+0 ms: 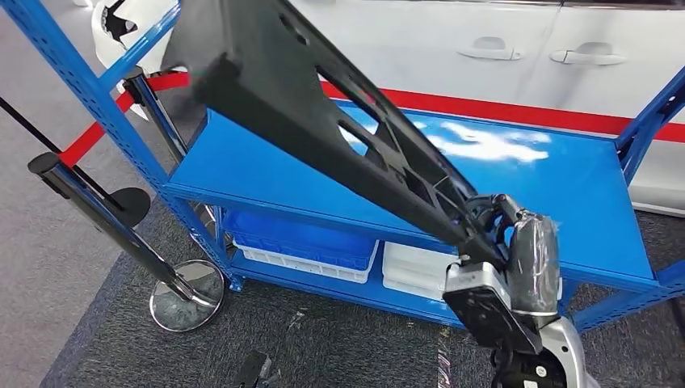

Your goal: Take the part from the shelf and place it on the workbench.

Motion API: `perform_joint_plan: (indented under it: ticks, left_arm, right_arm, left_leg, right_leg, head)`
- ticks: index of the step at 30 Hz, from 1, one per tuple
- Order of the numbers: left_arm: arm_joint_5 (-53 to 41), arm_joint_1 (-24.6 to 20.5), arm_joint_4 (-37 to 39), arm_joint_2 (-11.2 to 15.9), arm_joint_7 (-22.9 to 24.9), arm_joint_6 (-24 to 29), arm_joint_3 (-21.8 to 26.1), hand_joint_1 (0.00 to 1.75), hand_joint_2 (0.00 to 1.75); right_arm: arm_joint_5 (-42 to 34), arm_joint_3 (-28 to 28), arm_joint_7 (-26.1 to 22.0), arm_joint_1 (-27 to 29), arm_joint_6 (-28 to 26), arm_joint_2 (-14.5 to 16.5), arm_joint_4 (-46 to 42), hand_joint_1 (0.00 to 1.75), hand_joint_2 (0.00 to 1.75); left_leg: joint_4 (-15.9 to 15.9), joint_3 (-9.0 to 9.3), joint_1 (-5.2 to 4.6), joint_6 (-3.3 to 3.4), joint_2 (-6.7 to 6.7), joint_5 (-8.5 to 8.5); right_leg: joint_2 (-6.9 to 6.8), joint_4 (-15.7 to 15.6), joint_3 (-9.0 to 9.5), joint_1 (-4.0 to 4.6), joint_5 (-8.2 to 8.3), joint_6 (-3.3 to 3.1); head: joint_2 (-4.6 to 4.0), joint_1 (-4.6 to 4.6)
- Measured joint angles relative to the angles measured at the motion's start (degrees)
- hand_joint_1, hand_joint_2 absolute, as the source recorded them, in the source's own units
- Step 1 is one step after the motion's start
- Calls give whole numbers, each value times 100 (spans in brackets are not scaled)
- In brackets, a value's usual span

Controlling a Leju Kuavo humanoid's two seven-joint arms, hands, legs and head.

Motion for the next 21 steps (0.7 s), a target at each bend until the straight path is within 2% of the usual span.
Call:
perform_joint_plan:
  ticks: [1, 2, 4, 6, 7, 8, 10, 11, 12, 13, 14, 15, 16, 17, 18, 19, 21]
  left_arm:
    - [7, -8, 1, 14, 17, -13, 21, 0, 175]
    - [7, -17, 1, 30, 45, -18, 39, 0, 175]
    - [14, -15, 3, 65, 107, -3, 68, 0, 175]
    - [40, 4, 4, 97, 169, 28, 105, 0, 175]
    - [55, 8, 6, 115, 192, 44, 123, 0, 175]
    - [69, 6, 8, 131, 214, 55, 136, 0, 175]
    - [81, -1, 10, 160, 249, 68, 148, 0, 175]
    - [82, 0, 10, 166, 274, 70, 148, 0, 175]
    - [81, 3, 10, 168, 293, 73, 148, 0, 175]
    - [79, 6, 10, 169, 308, 75, 148, 0, 175]
    - [77, 7, 10, 172, 321, 78, 149, 0, 175]
    - [76, 7, 10, 178, 326, 81, 150, 0, 175]
    - [75, 6, 10, 187, 330, 89, 152, 0, 175]
    - [75, 7, 11, 197, 337, 98, 156, 0, 175]
    - [75, 8, 13, 208, 343, 110, 160, 0, 175]
    - [75, 10, 14, 215, 350, 121, 164, 0, 175]
    - [78, 16, 19, 232, 364, 135, 169, 0, 175]
  right_arm:
    - [-216, 3, -161, 118, -61, 22, -82, 175, 175]
    - [-383, 9, -299, 228, -136, 41, -146, 175, 175]
    - [-553, 28, -470, 419, -295, 92, -232, 175, 175]
    - [-538, 56, -506, 589, -426, 136, -303, 175, 175]
    - [-467, 70, -467, 662, -465, 148, -332, 175, 175]
    - [-362, 81, -394, 719, -489, 150, -355, 175, 175]
    - [-141, 98, -219, 806, -495, 152, -383, 175, 175]
    - [-43, 108, -140, 847, -485, 152, -395, 175, 175]
    - [34, 123, -77, 885, -469, 153, -409, 175, 175]
    - [94, 141, -25, 915, -447, 153, -424, 175, 175]
    - [143, 159, 25, 936, -424, 153, -445, 175, 175]
    - [175, 173, 60, 943, -408, 153, -467, 175, 175]
    - [197, 185, 85, 945, -397, 154, -490, 175, 175]
    - [215, 193, 108, 953, -394, 156, -512, 175, 175]
    - [231, 203, 125, 959, -390, 157, -530, 175, 175]
    - [242, 216, 148, 967, -385, 159, -545, 175, 175]
    - [251, 250, 185, 971, -378, 162, -566, 175, 175]
  left_leg:
    - [-348, 193, -19, 24, 0, 91]
    - [-569, 302, -44, 44, -2, 147]
    - [-651, 285, -98, 79, -5, 242]
    - [-742, 258, -92, 132, 9, 402]
    - [-800, 220, -80, 172, 22, 508]
    - [-846, 159, -65, 201, 36, 613]
    - [-857, -15, -69, 244, 49, 767]
    - [-845, -110, -70, 241, 53, 830]
    - [-823, -210, -66, 231, 56, 888]
    - [-790, -317, -56, 215, 59, 940]
    - [-736, -438, -42, 188, 61, 990]
    - [-664, -546, -31, 157, 62, 1028]
    - [-581, -644, -28, 125, 60, 1053]
    - [-512, -708, -32, 89, 56, 1077]
    - [-459, -743, -41, 58, 53, 1101]
    - [-439, -758, -43, 26, 47, 1135]
    - [-419, -790, -21, -45, 33, 1147]
  right_leg:
    - [-1, -14, -19, 1, 46, 20]
    - [-5, -33, -27, -5, 94, 50]
    - [-13, -96, -17, -33, 191, 122]
    - [1, -125, -41, -53, 211, 178]
    - [12, -26, -87, -53, 48, 193]
    - [23, 194, -156, -50, -223, 202]
    - [29, 892, -304, -49, -862, 221]
    - [28, 1217, -327, -51, -1020, 239]
    - [27, 1405, -284, -55, -1043, 257]
    - [27, 1407, -153, -62, -959, 275]
    - [26, 1220, 82, -76, -831, 299]
    - [26, 859, 393, -98, -770, 321]
    - [30, 460, 699, -98, -786, 326]
    - [40, 165, 917, -96, -833, 308]
    - [55, -7, 1027, -88, -907, 272]
    - [68, -45, 1035, -66, -919, 220]
    - [62, -30, 945, -67, -841, 103]
  head:
    - [0, 7]
    - [1, 3]
    - [0, 0]
    - [-1, 2]
    - [-1, 13]
    - [-1, 31]
    - [-1, 55]
    - [-1, 62]
    - [-1, 64]
    - [-1, 68]
    - [-1, 73]
    - [-1, 73]
    - [-1, 77]
    - [-1, 77]
    - [-1, 89]
    - [-1, 99]
    - [-1, 126]
